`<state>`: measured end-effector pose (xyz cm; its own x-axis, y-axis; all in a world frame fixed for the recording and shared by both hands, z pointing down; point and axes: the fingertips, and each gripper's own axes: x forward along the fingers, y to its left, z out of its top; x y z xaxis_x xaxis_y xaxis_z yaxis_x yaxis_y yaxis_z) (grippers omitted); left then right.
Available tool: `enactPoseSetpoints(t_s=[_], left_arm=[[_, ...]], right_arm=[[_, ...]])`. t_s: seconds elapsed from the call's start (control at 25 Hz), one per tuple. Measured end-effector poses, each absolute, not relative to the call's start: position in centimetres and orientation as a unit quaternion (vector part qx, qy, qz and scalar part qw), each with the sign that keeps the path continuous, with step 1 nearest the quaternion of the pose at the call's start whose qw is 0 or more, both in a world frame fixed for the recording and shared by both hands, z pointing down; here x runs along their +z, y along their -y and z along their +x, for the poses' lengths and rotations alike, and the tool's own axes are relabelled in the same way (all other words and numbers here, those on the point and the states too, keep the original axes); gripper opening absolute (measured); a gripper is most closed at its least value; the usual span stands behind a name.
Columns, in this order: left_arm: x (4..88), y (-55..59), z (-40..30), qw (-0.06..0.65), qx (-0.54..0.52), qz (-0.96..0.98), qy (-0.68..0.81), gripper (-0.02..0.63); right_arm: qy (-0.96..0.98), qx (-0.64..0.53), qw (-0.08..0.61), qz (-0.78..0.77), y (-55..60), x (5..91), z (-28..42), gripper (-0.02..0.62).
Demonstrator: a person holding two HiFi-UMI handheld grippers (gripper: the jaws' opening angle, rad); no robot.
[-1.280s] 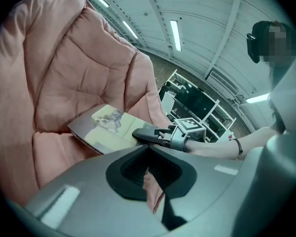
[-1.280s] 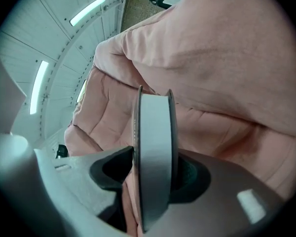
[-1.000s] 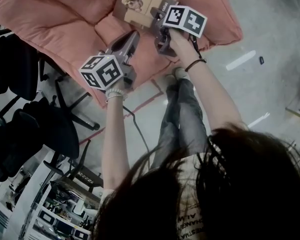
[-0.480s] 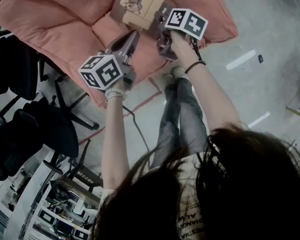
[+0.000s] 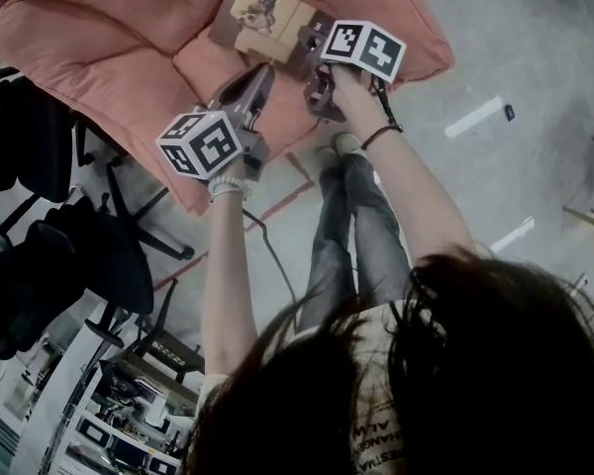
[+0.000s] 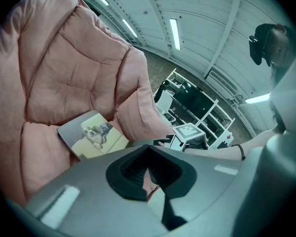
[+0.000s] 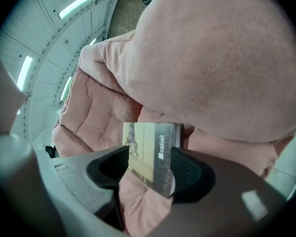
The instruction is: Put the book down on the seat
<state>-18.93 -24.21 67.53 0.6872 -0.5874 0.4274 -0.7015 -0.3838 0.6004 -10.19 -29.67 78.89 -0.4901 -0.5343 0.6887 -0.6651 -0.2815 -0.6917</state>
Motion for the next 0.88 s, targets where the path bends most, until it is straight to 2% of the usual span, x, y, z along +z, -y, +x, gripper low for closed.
enactPoseSetpoints(t_s=[0.32, 0.52, 0.8, 0.88], left_arm=[[65.7, 24.1, -17.6, 0.395, 0.061, 0.829, 0.391, 0.0], [64.2, 23.5, -17.3, 0.397, 0.047, 0.828, 0.394, 0.0], [61.0, 22.5, -16.7, 0.397, 0.029, 0.827, 0.397, 0.0], [59.6, 22.1, -16.4, 0.395, 0.025, 0.828, 0.397, 0.0]], right_arm=[[0.643, 0.633, 0.038, 0.429, 29.4, 75.3, -11.9, 0.248], [0.665, 0.617, 0.023, 0.421, 29.3, 72.3, -12.0, 0.179], [0.693, 0.604, -0.048, 0.392, 29.2, 65.8, -12.2, 0.178], [0.701, 0.598, -0.061, 0.383, 29.0, 63.7, -12.1, 0.158]])
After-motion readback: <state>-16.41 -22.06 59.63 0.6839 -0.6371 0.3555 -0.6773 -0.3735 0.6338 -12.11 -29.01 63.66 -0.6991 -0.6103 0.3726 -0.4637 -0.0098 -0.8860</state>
